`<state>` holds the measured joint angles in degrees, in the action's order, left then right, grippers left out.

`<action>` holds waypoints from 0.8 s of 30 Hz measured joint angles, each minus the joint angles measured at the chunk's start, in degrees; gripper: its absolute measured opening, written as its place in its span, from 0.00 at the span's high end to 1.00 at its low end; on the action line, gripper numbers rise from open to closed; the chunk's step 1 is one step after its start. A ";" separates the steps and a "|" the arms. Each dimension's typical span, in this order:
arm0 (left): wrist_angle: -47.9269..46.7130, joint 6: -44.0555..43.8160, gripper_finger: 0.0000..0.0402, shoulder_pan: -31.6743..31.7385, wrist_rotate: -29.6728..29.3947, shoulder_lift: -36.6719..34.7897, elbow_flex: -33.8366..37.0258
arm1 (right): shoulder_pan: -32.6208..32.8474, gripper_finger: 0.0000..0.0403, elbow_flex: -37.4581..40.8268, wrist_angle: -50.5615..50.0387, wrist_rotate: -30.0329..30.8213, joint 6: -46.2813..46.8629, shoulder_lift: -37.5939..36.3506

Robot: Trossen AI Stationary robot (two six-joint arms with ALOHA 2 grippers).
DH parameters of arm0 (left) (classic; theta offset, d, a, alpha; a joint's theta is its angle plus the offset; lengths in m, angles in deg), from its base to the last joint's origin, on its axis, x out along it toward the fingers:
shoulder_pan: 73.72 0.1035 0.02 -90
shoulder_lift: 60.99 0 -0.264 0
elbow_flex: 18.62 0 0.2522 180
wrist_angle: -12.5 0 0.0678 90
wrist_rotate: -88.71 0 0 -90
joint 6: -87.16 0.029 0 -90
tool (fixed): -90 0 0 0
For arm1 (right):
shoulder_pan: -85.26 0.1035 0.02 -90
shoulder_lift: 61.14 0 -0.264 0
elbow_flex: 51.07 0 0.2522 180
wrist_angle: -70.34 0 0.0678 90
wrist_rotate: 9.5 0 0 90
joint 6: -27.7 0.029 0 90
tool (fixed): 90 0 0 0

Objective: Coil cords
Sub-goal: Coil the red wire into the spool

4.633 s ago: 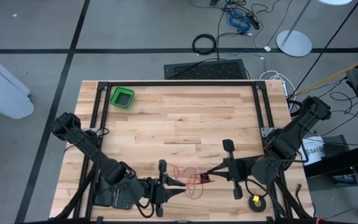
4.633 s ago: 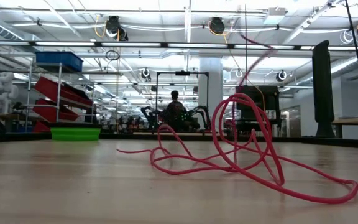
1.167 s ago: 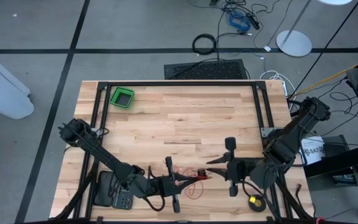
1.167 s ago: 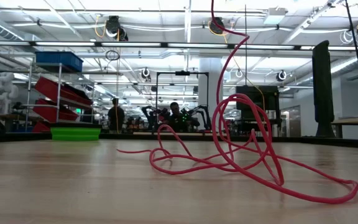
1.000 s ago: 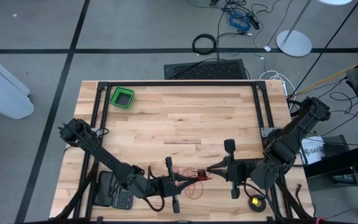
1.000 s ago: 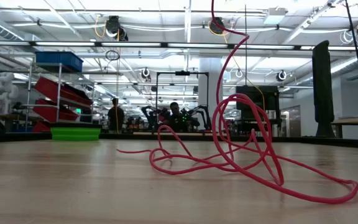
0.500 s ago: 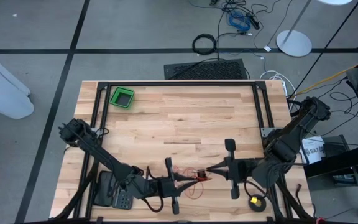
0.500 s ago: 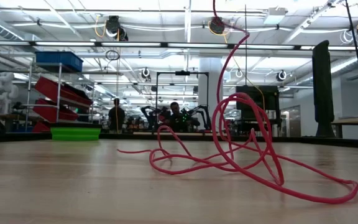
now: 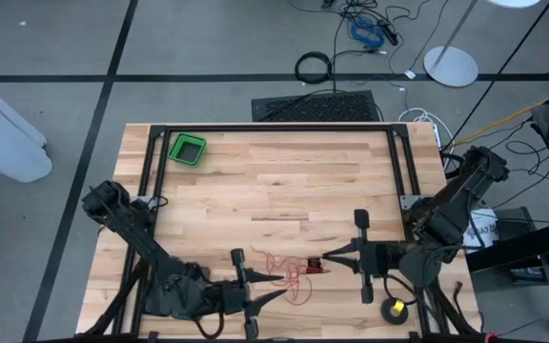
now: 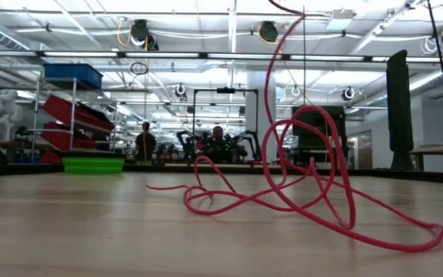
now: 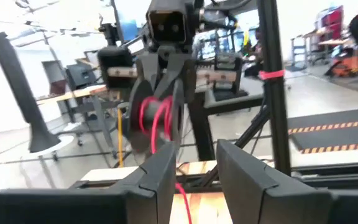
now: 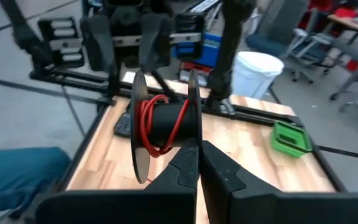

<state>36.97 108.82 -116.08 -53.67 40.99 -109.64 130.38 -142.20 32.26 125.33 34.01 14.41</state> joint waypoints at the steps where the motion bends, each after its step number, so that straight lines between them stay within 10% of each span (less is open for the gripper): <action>1: -0.28 0.16 0.69 -0.14 -0.89 0.00 0.00 | 0.29 1.00 0.00 0.03 1.09 -0.02 -0.30; 24: -11.97 -7.86 0.58 6.77 5.75 6.58 0.02 | 4.12 1.00 -0.02 -0.12 6.34 -0.99 -1.32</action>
<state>25.00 100.96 -109.31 -47.92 47.57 -109.62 134.50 -142.22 32.14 131.67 33.02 13.10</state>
